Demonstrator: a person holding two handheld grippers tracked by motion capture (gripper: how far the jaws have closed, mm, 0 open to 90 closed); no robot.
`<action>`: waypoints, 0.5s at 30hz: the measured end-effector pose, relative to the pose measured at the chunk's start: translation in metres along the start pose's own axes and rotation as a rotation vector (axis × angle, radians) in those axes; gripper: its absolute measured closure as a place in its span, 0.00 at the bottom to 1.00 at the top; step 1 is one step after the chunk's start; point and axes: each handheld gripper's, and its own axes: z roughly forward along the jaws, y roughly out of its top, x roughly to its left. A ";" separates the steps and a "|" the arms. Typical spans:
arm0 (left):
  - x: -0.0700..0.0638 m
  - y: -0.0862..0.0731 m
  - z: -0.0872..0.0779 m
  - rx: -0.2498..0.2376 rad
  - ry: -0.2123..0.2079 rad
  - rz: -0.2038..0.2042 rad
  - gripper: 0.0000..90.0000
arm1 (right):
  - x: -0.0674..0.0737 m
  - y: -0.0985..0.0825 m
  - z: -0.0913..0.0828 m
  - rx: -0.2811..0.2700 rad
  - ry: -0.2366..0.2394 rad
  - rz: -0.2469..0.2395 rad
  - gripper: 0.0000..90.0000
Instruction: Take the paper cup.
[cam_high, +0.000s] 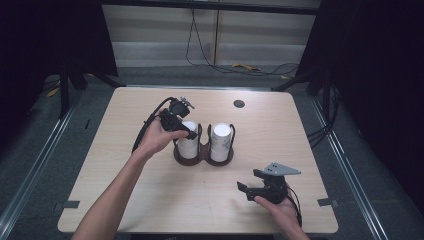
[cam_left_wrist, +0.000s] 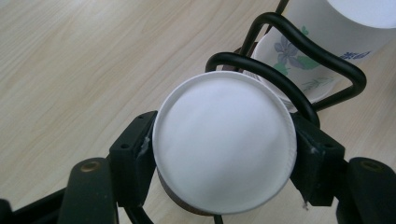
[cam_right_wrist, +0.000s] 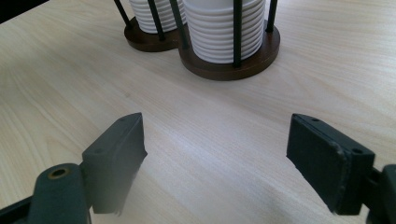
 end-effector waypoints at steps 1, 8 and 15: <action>0.000 0.000 0.000 0.000 -0.001 0.001 0.36 | 0.000 0.000 0.000 0.001 -0.001 0.001 0.21; 0.000 -0.001 0.000 -0.013 -0.004 -0.006 0.37 | 0.000 0.000 0.000 0.003 -0.001 0.002 0.22; 0.000 -0.002 -0.002 -0.037 -0.006 -0.009 0.37 | 0.000 0.000 0.000 0.003 0.001 0.007 0.22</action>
